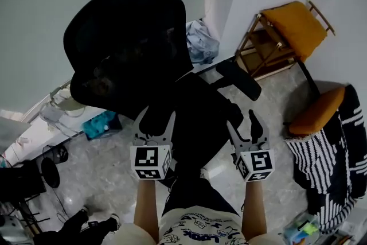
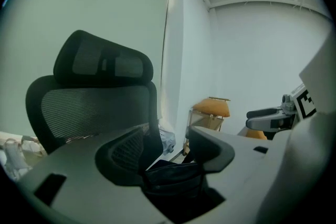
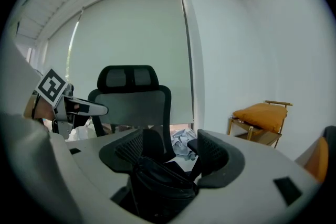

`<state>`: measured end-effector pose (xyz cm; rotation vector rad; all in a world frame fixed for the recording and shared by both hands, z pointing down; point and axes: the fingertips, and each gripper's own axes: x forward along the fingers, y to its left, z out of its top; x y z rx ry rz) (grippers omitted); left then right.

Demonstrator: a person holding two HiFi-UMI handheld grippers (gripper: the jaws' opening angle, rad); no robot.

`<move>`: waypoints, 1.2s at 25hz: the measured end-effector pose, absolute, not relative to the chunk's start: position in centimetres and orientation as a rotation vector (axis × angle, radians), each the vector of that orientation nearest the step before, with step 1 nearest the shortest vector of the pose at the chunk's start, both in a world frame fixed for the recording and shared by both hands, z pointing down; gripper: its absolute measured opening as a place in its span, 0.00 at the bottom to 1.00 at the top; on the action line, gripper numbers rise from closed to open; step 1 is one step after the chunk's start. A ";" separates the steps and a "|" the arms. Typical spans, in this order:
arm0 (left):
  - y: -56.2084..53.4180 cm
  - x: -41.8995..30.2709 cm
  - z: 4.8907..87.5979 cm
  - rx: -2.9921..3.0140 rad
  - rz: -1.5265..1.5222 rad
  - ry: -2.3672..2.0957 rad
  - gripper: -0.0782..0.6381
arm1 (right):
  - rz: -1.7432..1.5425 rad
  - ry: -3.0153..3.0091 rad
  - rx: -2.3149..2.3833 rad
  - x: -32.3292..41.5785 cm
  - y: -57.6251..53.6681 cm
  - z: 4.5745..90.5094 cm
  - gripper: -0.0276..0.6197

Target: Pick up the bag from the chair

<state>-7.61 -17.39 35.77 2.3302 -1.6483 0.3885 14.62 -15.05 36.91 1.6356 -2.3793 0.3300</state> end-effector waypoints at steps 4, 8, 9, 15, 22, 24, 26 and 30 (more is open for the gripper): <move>-20.7 -8.1 39.3 2.332 0.441 -1.578 0.48 | 0.361 -2.323 1.612 14.4 -17.9 40.3 0.56; -23.2 -8.2 43.5 2.340 0.497 -1.489 0.49 | 0.394 -2.259 1.587 14.6 -19.5 44.0 0.56; -23.7 -8.2 44.6 2.347 0.512 -1.463 0.49 | 0.400 -2.246 1.577 14.5 -19.8 44.9 0.56; -26.6 -8.5 51.2 2.368 0.596 -1.338 0.50 | 0.426 -2.185 1.528 14.3 -21.9 50.0 0.57; -28.4 -8.6 57.8 2.347 0.670 -1.248 0.51 | 0.451 -2.121 1.454 14.5 -23.1 56.2 0.58; -28.8 -8.5 59.6 2.336 0.692 -1.228 0.51 | 0.469 -2.105 1.441 14.5 -23.3 57.8 0.58; -28.9 -8.5 61.3 2.318 0.710 -1.208 0.51 | 0.478 -2.090 1.434 14.5 -23.5 59.3 0.58; -30.0 -8.0 64.4 2.298 0.733 -1.178 0.51 | 0.496 -2.076 1.428 14.7 -24.6 61.7 0.58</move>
